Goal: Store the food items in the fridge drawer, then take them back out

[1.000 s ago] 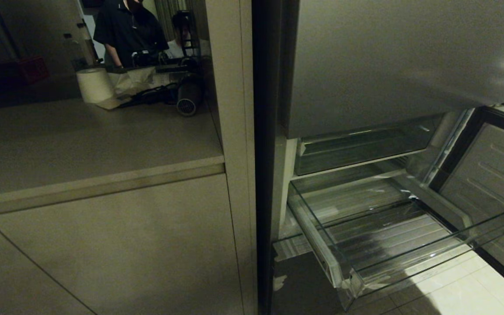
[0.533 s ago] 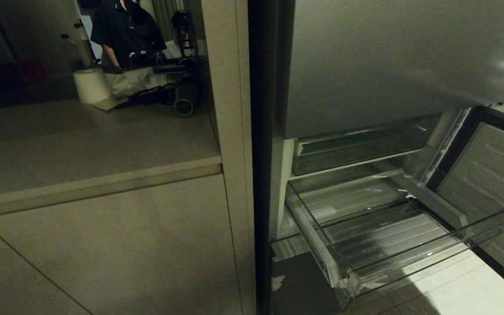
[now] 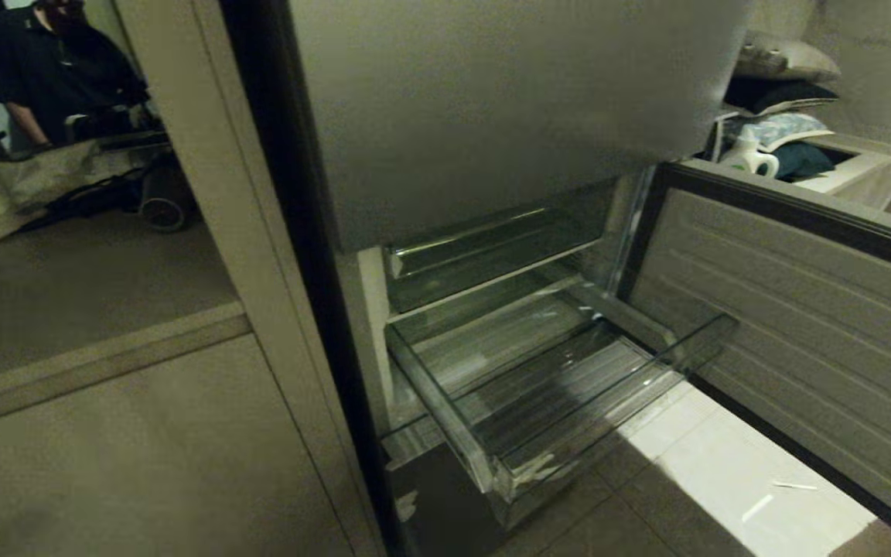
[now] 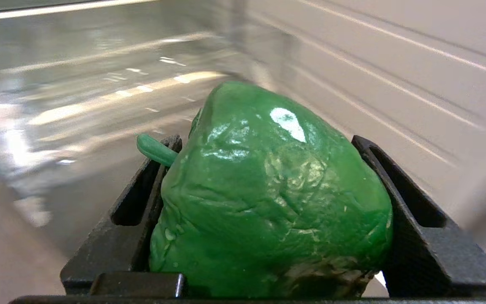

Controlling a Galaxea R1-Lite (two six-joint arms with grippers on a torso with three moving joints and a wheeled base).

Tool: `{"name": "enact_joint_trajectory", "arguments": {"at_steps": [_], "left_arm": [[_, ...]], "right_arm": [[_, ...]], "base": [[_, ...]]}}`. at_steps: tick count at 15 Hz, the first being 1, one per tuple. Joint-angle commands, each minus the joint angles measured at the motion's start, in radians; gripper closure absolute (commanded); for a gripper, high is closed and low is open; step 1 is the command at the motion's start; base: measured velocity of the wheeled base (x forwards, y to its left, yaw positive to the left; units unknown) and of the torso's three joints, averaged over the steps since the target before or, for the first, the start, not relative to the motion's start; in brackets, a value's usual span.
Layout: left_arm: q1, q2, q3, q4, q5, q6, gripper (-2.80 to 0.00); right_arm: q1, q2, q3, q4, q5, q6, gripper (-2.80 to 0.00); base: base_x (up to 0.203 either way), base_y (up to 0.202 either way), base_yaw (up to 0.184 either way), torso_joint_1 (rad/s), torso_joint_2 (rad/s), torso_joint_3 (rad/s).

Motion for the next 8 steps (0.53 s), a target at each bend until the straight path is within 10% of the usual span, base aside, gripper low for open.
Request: {"name": "enact_joint_trajectory", "arguments": {"at_steps": [1, 8], "left_arm": [[0.0, 0.0, 0.0, 0.001, 0.0, 0.0, 0.0], [0.0, 0.0, 0.0, 0.001, 0.0, 0.0, 0.0]], "right_arm": [[0.0, 0.003, 0.031, -0.001, 0.0, 0.003, 0.0], [0.0, 0.003, 0.031, -0.001, -0.001, 0.007, 0.0]], "base": [[0.002, 0.009, -0.18, 0.001, 0.0, 0.004], [0.0, 0.008, -0.177, 0.002, 0.0, 0.003]]}}
